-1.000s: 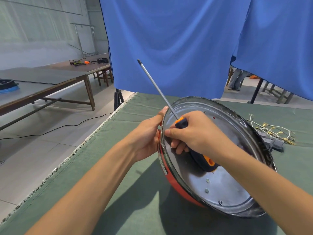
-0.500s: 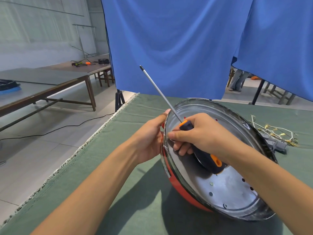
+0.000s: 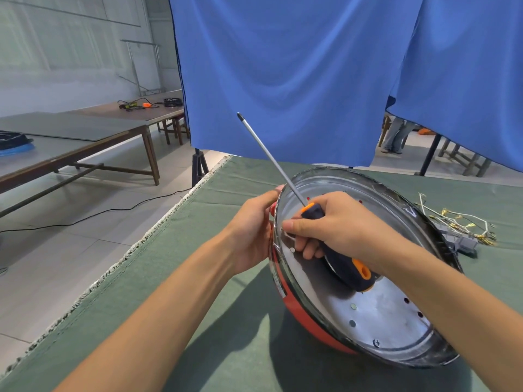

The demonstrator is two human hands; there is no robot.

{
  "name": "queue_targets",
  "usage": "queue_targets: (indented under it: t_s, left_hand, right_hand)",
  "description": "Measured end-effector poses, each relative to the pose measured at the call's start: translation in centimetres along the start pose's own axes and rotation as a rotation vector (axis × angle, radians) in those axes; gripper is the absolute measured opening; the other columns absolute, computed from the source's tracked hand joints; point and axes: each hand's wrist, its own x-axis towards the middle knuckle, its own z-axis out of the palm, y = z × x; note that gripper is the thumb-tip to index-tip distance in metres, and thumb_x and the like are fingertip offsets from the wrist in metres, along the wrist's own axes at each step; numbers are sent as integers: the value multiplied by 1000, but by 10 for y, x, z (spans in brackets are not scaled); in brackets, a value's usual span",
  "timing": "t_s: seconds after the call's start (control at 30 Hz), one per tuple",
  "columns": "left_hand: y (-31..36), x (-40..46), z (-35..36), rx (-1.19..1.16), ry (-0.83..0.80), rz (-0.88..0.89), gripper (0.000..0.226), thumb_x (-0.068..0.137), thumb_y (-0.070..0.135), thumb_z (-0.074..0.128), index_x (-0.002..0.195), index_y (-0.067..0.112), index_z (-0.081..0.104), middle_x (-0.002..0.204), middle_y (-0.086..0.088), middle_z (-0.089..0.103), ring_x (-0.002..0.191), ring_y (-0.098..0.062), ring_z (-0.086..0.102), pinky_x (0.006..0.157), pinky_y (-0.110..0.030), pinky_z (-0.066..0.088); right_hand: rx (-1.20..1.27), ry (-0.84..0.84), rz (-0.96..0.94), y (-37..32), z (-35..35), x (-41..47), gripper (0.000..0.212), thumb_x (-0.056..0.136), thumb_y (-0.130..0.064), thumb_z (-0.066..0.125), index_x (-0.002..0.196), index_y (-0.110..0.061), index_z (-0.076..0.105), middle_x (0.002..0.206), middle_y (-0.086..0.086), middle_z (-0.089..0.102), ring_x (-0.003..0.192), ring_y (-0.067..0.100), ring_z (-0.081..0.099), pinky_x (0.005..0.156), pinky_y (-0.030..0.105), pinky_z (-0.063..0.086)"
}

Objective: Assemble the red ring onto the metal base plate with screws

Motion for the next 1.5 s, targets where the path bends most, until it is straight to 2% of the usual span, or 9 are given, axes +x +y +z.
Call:
queue_targets:
  t_s: [0.43,0.57,0.7,0.87,1.07,1.17,1.27,1.4,1.5]
  left_hand:
    - [-5,4,3,-10,86,45,65,100,40,30,52,17,68,50,-2,57,45,-16,54,45,-21,43]
    - [-10,7,6,71,234,51,49,99,42,32,71,16,63,66,-9,55,60,-23,50,59,-32,36]
    - [-15,11,5,215,416,61,63,99,56,25,86,11,67,78,-12,66,74,-24,61,77,-34,46]
    - [-18,14,-6,412,553,29,52,100,45,33,69,14,61,67,-6,62,60,-20,56,56,-26,41]
    - [-31,19,-9,429,556,-57,49,100,35,33,66,12,59,49,-2,58,54,-23,53,52,-28,42]
    - [-31,21,-12,435,565,-54,48,98,35,35,61,12,56,41,2,53,45,-19,49,43,-23,38]
    - [-30,21,-14,515,600,-38,49,97,39,41,57,12,51,41,-1,50,47,-25,49,49,-25,39]
    - [-21,14,-15,899,834,176,28,91,34,52,69,17,56,72,-1,60,75,-27,56,68,-33,43]
    - [-4,8,-8,665,718,247,30,92,22,53,64,16,63,52,4,54,46,-15,45,46,-24,33]
  right_hand:
    - [-61,12,-18,4,4,1,19,87,-8,62,68,-6,67,54,2,68,46,13,64,44,18,46]
    - [-80,33,-25,8,8,5,22,85,-8,63,64,-10,66,54,1,68,44,12,62,42,17,44]
    - [-108,28,4,9,11,10,21,83,-8,64,63,-9,67,54,2,68,43,11,62,41,16,44]
    - [-196,-67,111,11,16,20,21,85,-12,62,66,-6,67,54,1,68,43,11,61,42,17,43]
    - [-291,-132,155,17,25,30,16,81,-12,65,65,-8,67,61,5,71,52,19,67,44,19,48]
    - [-201,-145,190,17,20,34,4,80,-5,67,80,-1,65,60,6,70,52,18,68,44,21,49]
    - [-108,-102,195,17,15,33,7,82,0,63,84,7,64,61,9,71,52,20,69,43,21,48]
    - [9,58,73,11,4,27,11,83,-1,66,72,1,66,58,7,70,46,16,65,40,18,46]
    - [104,223,-88,6,-2,22,15,82,-2,68,67,-3,67,52,3,66,39,15,59,39,19,42]
